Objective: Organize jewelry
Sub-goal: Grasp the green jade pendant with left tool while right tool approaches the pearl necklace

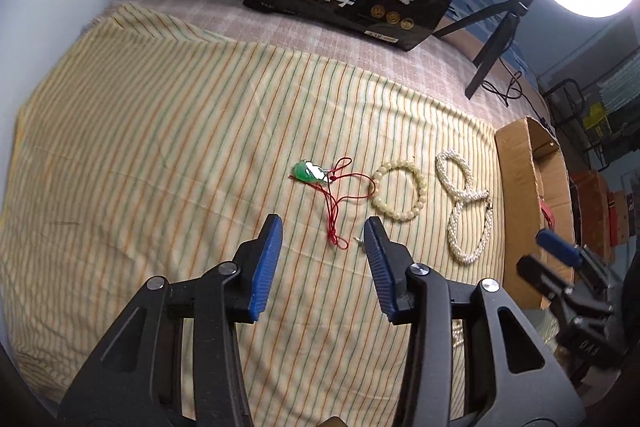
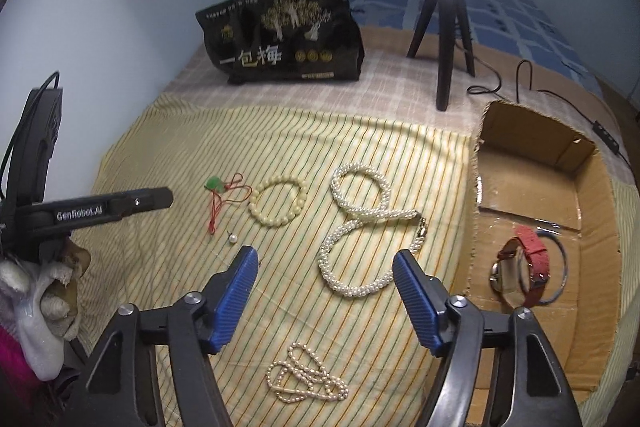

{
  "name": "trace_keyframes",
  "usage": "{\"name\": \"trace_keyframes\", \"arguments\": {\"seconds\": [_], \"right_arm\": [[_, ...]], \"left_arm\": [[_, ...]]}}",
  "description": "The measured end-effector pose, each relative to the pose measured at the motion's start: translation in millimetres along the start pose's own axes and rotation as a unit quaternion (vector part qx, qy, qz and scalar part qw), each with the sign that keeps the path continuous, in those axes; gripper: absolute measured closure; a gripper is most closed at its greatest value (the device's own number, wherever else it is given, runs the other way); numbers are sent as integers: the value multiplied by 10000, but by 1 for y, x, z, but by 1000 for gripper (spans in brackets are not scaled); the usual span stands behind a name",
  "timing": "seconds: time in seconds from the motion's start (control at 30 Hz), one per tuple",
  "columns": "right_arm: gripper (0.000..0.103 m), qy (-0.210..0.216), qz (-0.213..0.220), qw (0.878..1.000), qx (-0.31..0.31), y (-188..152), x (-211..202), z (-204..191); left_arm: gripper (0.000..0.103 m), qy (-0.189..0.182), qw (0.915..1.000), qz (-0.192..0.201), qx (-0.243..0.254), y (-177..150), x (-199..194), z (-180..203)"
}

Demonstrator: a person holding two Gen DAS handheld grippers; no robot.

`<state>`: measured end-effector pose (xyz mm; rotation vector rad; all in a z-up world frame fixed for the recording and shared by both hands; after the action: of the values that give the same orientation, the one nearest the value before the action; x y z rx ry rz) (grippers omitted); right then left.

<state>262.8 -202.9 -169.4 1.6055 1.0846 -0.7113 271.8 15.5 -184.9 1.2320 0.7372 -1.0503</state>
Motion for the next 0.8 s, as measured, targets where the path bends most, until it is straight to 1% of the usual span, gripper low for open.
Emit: {"name": "trace_keyframes", "arguments": {"seconds": [0.1, 0.3, 0.57, 0.8], "right_arm": [[35, 7, -85, 10000, 20, 0, 8, 2], [45, -5, -239, 9996, 118, 0, 23, 6], [56, 29, -444, 9988, 216, 1, 41, 9], [61, 53, -516, 9984, 236, 0, 49, 7]], "left_arm": [[60, 64, 10000, -55, -21, 5, 10, -1], [60, 259, 9992, -229, 182, 14, 35, -4], [60, 240, 9990, -319, 186, 26, 55, -8], [60, 326, 9982, -393, 309, 29, 68, -3]]}}
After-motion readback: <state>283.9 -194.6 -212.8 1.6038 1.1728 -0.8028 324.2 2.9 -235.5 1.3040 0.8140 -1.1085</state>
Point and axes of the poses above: each gripper's, at about its wrist camera, not at the fingertips, and x roughly the way its jaws point, z to its right, y to its top, the point moved 6 cm from there along x, roughly the way its jaws point, and after that the axes turned 15 degrees about x, right-handed, at the moved point
